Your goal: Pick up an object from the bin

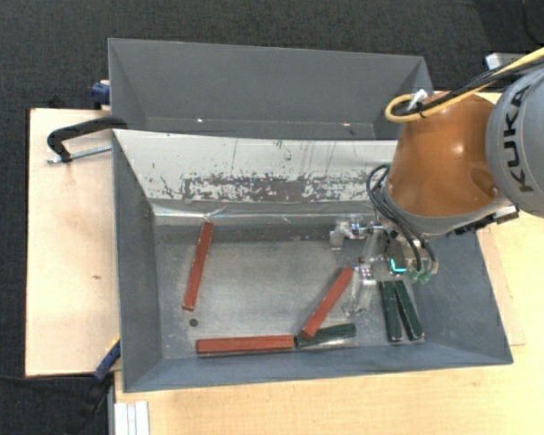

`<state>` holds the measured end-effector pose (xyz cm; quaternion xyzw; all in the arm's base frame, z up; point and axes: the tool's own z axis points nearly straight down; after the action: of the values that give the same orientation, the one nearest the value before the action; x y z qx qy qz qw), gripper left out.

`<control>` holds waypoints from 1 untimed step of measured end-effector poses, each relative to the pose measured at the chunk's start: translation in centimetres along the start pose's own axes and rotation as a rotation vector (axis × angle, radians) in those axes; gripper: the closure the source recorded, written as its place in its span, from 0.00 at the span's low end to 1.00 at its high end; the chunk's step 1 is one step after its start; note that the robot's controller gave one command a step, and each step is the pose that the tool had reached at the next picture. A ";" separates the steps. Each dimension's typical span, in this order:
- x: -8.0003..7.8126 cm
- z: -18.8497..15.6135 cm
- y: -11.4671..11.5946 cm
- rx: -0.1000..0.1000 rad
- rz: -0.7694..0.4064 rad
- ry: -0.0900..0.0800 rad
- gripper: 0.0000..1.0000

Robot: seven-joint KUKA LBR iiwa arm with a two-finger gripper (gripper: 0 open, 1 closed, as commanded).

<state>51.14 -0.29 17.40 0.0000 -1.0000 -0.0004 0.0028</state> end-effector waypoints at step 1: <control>-0.1 -0.4 0.0 0.000 0.000 -0.006 0.00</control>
Offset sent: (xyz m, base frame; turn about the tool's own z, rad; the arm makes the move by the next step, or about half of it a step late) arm -0.0141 0.0205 -0.1040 -0.4500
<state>51.26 -0.29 17.75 0.0000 -1.0000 -0.0004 -0.0004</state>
